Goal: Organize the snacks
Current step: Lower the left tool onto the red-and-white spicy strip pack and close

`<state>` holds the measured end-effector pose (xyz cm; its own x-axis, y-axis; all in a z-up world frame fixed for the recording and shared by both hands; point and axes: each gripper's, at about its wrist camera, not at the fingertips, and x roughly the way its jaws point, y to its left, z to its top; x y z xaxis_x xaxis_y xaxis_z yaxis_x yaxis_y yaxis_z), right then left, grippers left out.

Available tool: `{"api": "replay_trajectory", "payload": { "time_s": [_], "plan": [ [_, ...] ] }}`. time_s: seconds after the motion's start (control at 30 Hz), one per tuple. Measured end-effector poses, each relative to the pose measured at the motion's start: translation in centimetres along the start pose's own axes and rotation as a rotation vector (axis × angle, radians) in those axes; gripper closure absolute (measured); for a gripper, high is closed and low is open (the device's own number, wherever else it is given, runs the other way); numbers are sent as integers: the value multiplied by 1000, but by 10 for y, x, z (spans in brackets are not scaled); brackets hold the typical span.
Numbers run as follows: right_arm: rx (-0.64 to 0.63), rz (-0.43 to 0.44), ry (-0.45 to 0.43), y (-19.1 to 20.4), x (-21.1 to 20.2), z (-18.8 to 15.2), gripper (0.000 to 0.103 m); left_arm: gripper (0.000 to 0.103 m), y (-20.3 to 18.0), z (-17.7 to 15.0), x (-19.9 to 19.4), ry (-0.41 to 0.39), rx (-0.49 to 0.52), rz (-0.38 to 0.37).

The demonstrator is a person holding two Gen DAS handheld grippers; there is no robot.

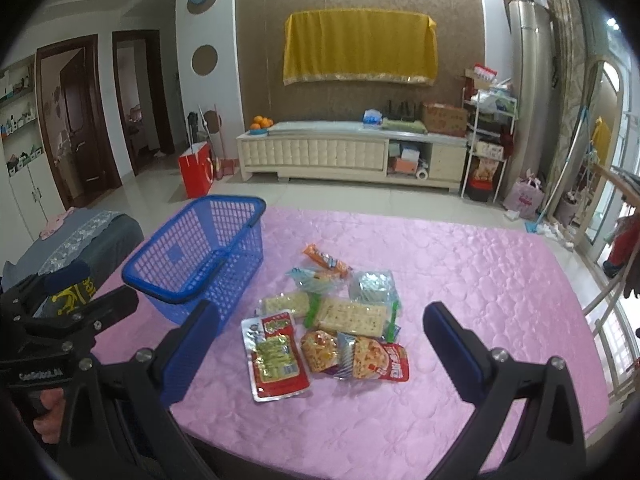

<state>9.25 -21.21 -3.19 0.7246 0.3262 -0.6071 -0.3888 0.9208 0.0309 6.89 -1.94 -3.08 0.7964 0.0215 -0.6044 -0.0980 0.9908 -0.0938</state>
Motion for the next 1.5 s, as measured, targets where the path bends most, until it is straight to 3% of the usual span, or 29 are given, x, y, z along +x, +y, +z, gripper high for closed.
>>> {"api": "replay_trajectory", "payload": {
  "time_s": [0.5, 0.7, 0.9, 1.03, 1.23, 1.4, 1.5],
  "plan": [
    [-18, 19, 211, -55, 95, -32, 0, 0, -29, -36, 120, 308, -63, 52],
    [-43, -6, 268, -73, 122, -41, 0, 0, -26, -55, 172, 454, -183, 12],
    [-46, -22, 292, -88, 138, -46, 0, 0, -24, -73, 213, 544, -229, 52],
    [-44, -17, 295, -95, 146, -46, 0, 0, -20, -81, 228, 567, -270, 54],
    [-35, -4, 311, -100, 161, -47, 0, 0, -28, -71, 243, 569, -244, 61],
    [-43, -1, 312, -100, 164, -48, 0, 0, -39, -64, 257, 590, -177, 120],
    [-36, -3, 316, -104, 165, -48, 0, 0, -52, -65, 264, 609, -64, 161]
  ]
}}
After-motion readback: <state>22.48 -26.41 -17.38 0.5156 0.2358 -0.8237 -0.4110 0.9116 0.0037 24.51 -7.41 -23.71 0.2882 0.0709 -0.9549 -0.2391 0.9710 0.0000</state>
